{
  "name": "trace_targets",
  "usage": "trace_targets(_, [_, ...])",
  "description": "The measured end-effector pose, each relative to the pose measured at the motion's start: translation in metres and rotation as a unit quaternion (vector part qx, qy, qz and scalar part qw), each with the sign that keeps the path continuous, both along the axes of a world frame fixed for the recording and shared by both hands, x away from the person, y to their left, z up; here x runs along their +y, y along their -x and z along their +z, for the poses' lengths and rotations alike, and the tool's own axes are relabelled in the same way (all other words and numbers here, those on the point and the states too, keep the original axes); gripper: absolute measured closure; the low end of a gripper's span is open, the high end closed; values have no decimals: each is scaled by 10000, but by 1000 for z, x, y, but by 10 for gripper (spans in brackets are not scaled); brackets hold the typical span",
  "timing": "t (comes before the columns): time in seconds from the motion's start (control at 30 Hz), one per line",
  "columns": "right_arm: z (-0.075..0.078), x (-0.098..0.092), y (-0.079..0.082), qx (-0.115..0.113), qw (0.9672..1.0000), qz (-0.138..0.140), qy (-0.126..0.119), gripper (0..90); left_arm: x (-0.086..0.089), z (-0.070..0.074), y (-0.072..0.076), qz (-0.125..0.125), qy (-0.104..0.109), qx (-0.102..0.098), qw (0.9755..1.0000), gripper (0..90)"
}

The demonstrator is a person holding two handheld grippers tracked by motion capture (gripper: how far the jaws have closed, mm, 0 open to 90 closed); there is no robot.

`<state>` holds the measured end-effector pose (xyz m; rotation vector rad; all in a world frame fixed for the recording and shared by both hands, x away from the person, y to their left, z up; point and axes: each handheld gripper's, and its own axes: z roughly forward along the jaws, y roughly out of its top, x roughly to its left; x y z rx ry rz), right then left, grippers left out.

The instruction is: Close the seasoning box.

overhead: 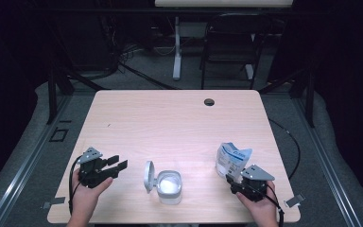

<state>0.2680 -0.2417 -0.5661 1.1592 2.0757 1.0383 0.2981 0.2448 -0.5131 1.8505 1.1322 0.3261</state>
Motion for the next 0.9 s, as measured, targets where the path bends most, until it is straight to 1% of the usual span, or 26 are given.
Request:
trace_targets(0.1, [0,-1,0,24,10000,-1,-5,404,-3,3,1,-59,-7,28,10000,543])
trace_targets(0.13, [-1,-1,0,29,10000,-6,-4,404,-5,4,2,-105,10,41,9999,554])
trace_targets(0.17, [-1,-1,-1,29,10000,-17,2,404,-6,6,3,-159,-19,67,9998,563])
trace_targets(0.27, [0,0,-1,46,10000,-7,-38,403,-10,9,4,-254,-100,20,9996,579])
trace_targets(0.33, [-1,0,-1,42,10000,-3,-58,403,-10,10,4,-283,-81,23,9996,598])
trace_targets(0.5, [0,0,-1,42,10000,-14,-27,402,-17,17,9,-461,-149,-36,9988,622])
trace_targets(0.53, [0,0,-1,22,10000,-24,-61,402,-17,17,9,-461,-149,-36,9988,633])
trace_targets(0.57, [0,1,-1,11,10000,-39,-88,402,-20,19,11,-537,-191,-70,9983,636])
trace_targets(0.6, [1,0,-1,22,10000,-35,-51,403,-20,19,11,-537,-191,-70,9983,643])
trace_targets(0.63, [1,0,-2,15,10000,-40,-64,402,-21,21,13,-584,-267,-110,9979,658])
trace_targets(0.73, [0,1,-2,5,10000,-50,-84,402,-22,23,14,-614,-250,-125,9977,685])
trace_targets(0.77, [1,1,-1,34,10000,-29,-22,402,-24,25,16,-687,-257,-130,9972,689])
trace_targets(0.8, [1,1,-1,34,10000,-29,-22,402,-24,25,16,-687,-257,-130,9972,696])
trace_targets(0.83, [1,2,-1,30,10000,-35,-48,402,-27,27,17,-789,-259,-127,9965,708])
trace_targets(0.9, [1,2,-1,19,10000,-53,-66,401,-31,29,19,-852,-248,-134,9960,722])
